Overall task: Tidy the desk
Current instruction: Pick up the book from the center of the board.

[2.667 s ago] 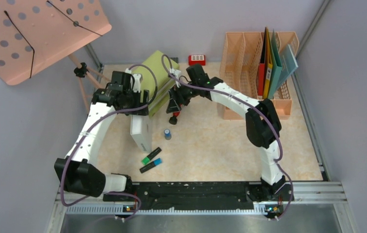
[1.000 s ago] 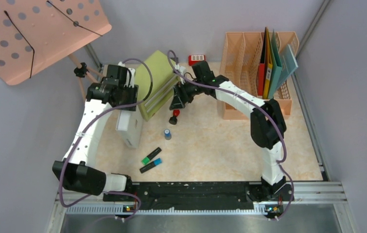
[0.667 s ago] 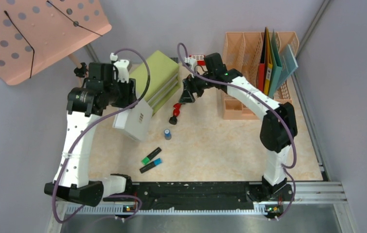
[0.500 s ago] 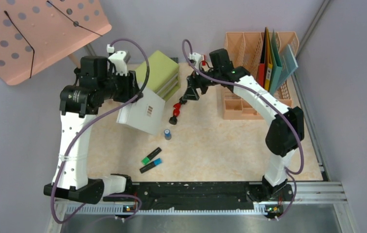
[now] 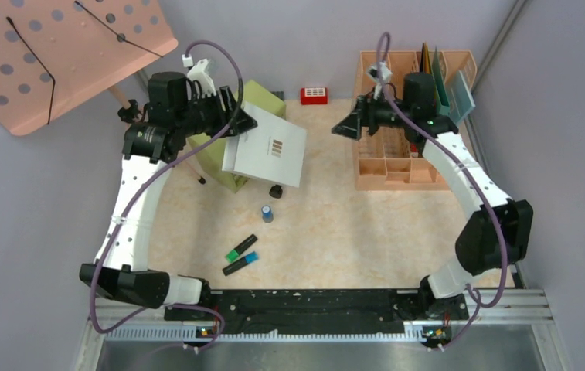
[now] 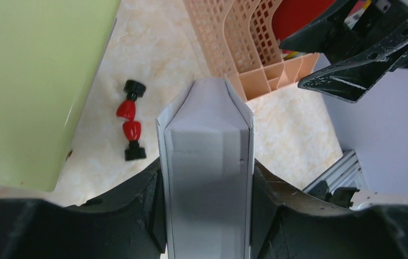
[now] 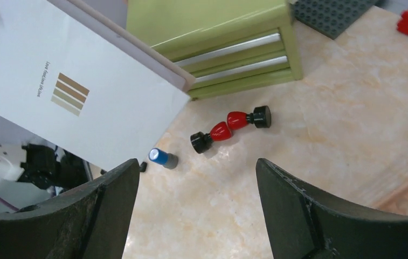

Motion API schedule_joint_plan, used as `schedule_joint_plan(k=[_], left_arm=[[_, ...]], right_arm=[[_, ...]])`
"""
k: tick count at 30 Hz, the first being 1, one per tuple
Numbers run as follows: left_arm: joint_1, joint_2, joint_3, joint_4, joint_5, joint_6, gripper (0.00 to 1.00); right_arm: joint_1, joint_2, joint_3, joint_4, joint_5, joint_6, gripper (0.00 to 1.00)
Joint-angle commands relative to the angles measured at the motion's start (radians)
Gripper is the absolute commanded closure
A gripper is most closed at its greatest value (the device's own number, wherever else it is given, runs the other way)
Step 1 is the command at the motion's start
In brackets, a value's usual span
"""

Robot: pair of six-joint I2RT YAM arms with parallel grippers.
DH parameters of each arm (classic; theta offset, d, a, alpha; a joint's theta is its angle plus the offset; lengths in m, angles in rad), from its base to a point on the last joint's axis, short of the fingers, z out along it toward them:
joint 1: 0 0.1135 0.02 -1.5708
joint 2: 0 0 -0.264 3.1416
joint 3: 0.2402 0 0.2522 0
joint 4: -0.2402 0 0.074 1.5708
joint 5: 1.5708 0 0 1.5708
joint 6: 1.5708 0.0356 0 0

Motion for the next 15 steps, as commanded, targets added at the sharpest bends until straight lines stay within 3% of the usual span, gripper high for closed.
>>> schedule_joint_plan(k=[1, 6, 9, 15], left_arm=[[-0.005, -0.006, -0.035, 0.356, 0.019, -0.153, 1.0], [-0.005, 0.022, 0.002, 0.525, -0.046, -0.27, 1.0], [-0.001, 0.052, 0.046, 0.555, -0.036, -0.326, 1.0], [0.075, 0.083, -0.008, 0.793, 0.034, -0.612, 1.0]], right_arm=[[-0.092, -0.099, -0.151, 0.344, -0.132, 0.333, 0.21], [-0.093, -0.162, -0.279, 0.626, -0.149, 0.556, 0.21], [-0.092, -0.199, -0.41, 0.902, -0.107, 0.771, 0.2], [-0.09, -0.174, -0.583, 1.362, 0.025, 1.17, 0.19]])
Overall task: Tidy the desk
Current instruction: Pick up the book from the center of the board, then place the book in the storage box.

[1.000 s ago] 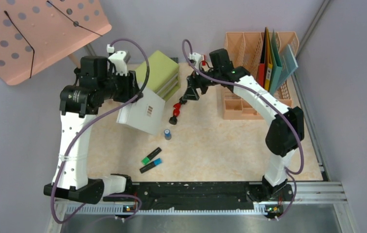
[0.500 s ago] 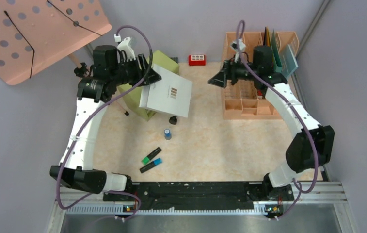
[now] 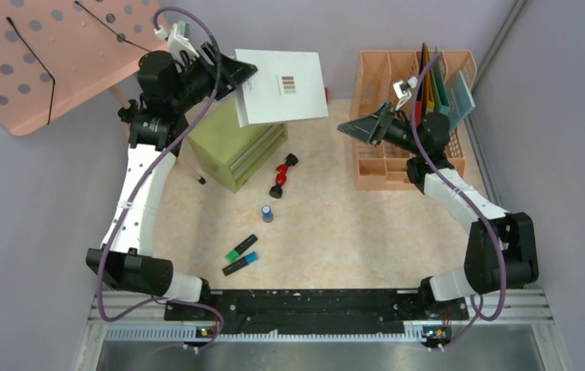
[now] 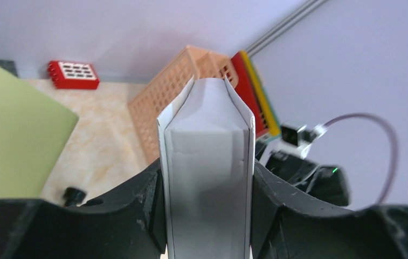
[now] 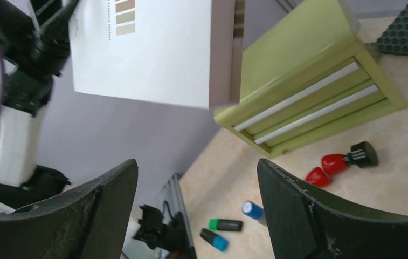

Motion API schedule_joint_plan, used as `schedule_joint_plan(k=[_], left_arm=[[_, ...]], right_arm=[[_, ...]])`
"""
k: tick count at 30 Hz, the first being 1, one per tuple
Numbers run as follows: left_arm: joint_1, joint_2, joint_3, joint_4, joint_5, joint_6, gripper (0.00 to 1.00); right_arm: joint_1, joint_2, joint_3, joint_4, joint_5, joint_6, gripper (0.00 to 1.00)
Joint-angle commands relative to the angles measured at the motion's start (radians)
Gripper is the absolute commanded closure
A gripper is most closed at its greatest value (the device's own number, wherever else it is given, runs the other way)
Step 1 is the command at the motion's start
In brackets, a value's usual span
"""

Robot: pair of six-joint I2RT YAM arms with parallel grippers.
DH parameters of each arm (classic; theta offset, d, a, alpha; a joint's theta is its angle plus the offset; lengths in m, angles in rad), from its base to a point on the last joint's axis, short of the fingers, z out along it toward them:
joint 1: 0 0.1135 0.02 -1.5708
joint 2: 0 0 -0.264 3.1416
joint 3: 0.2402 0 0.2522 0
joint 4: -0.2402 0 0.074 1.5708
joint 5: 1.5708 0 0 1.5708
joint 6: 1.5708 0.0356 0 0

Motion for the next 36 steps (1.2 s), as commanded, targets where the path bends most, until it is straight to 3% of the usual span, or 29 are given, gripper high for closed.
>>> schedule_joint_plan(k=[1, 12, 26, 30, 36], left_arm=[[0.065, 0.019, -0.005, 0.302, 0.08, -0.256, 1.0], [0.081, 0.0, -0.239, 0.705, 0.159, -0.547, 1.0], [0.032, -0.034, -0.461, 0.856, 0.136, -0.577, 1.0], [0.019, -0.04, -0.545, 0.977, 0.12, -0.614, 1.0], [-0.012, -0.055, -0.588, 0.941, 0.114, -0.552, 1.0]], right_arm=[[0.007, 0.011, -0.062, 0.453, 0.109, 0.371, 0.19], [0.134, 0.154, 0.085, 0.525, 0.178, 0.475, 0.17], [0.162, 0.226, 0.119, 0.544, 0.2, 0.491, 0.17], [0.166, 0.234, 0.113, 0.553, 0.205, 0.504, 0.22], [0.173, 0.239, 0.128, 0.553, 0.196, 0.503, 0.33]])
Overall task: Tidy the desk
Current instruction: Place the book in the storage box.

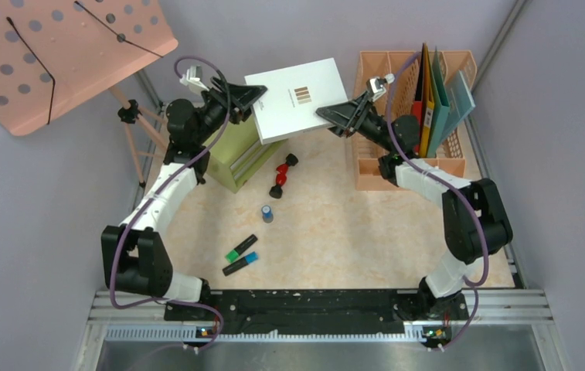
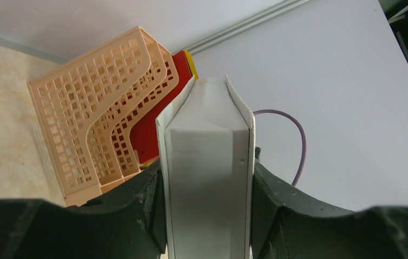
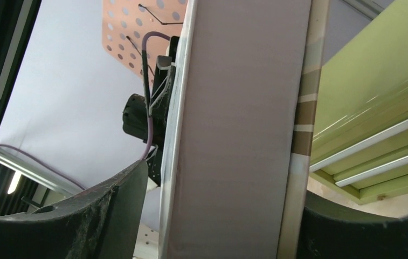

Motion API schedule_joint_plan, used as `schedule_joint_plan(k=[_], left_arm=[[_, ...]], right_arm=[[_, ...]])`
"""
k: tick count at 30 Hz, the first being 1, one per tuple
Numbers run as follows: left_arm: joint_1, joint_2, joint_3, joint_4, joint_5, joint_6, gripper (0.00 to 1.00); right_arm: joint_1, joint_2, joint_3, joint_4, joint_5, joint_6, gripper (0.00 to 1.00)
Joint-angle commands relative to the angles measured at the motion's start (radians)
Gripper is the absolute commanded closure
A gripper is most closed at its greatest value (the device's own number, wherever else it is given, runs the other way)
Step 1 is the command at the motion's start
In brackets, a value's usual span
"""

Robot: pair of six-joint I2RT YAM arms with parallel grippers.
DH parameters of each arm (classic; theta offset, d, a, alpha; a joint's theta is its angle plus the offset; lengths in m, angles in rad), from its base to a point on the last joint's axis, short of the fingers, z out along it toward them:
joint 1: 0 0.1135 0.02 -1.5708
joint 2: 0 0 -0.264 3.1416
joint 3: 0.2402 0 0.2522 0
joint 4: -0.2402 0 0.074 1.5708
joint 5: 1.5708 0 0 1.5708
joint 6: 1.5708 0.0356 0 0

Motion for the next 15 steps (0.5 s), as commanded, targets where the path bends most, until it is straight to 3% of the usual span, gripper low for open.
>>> schedule_joint_plan(k=[1, 6, 15], left_arm=[[-0.031, -0.06, -0.016, 0.063, 0.003, 0.055, 1.0], [-0.041, -0.072, -0.024, -0.009, 0.042, 0.122, 1.0], [-0.067, -0.09, -0.126, -0.103, 0.152, 0.231, 1.0]], right_arm=[[0.019, -0.01, 0.068, 0.052, -0.001, -0.007, 0.34], [0.003, -0.027, 0.087, -0.06, -0.031, -0.074, 0.45], [-0.058, -0.037, 0.117, -0.11, -0.063, -0.136, 0.61]])
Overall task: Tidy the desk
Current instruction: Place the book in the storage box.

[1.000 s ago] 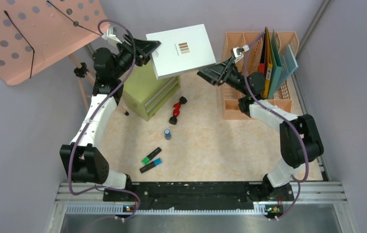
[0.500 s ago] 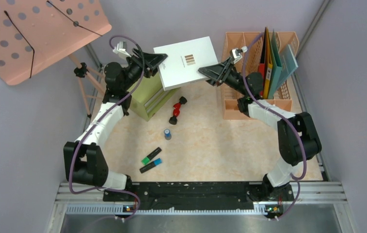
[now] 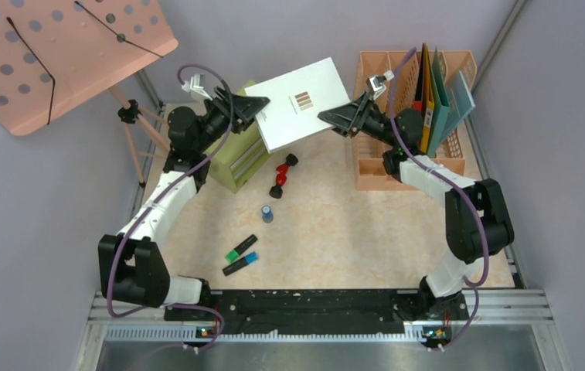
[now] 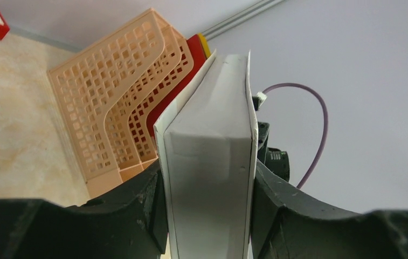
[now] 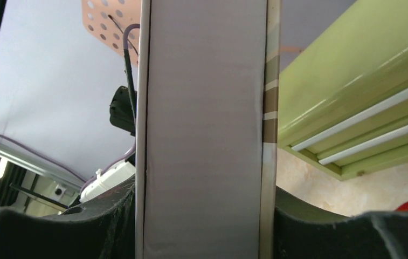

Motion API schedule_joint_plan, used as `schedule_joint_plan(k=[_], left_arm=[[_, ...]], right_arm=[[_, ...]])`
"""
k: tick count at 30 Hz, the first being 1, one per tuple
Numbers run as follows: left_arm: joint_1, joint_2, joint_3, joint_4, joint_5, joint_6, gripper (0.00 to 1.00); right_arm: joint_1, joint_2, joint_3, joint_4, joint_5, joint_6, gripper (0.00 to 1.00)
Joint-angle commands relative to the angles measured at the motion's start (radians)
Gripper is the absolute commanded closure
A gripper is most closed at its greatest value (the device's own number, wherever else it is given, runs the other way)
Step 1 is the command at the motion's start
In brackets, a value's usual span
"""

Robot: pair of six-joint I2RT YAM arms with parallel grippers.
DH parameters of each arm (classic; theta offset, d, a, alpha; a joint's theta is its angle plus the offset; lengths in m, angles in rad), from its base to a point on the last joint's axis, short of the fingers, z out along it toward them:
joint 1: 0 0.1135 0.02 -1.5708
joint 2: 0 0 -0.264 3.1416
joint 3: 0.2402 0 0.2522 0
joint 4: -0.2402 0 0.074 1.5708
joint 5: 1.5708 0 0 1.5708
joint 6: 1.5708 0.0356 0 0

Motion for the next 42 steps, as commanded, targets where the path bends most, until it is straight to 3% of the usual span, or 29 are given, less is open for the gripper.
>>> schedule_joint_plan(k=[1, 6, 9, 12, 15, 18, 34, 42], left_arm=[[-0.051, -0.029, -0.076, -0.062, 0.164, 0.13, 1.0], [-0.06, -0.026, -0.099, -0.102, 0.249, 0.176, 0.96], [-0.061, -0.032, -0.126, -0.107, 0.269, 0.169, 1.0], [-0.061, -0.056, -0.149, -0.096, 0.242, 0.16, 1.0], [-0.055, -0.066, -0.152, -0.048, 0.218, 0.128, 1.0], [-0.038, -0.065, -0.147, 0.015, 0.193, 0.069, 1.0], [0.014, -0.02, -0.094, 0.233, 0.078, -0.11, 1.0], [0.024, -0.007, -0.088, 0.262, 0.051, -0.12, 1.0]], right_arm=[[-0.02, -0.038, 0.093, -0.03, 0.023, -0.098, 0.61], [-0.023, -0.03, 0.132, -0.066, -0.002, -0.13, 0.61], [-0.026, -0.023, 0.145, -0.07, -0.01, -0.139, 0.59], [-0.027, -0.018, 0.146, -0.067, -0.013, -0.139, 0.47], [-0.028, -0.022, 0.143, -0.067, -0.011, -0.138, 0.27], [-0.029, -0.032, 0.132, -0.065, -0.003, -0.136, 0.2], [-0.011, -0.044, 0.005, -0.02, 0.055, -0.106, 0.13], [0.011, -0.04, 0.002, 0.008, 0.058, -0.087, 0.11]])
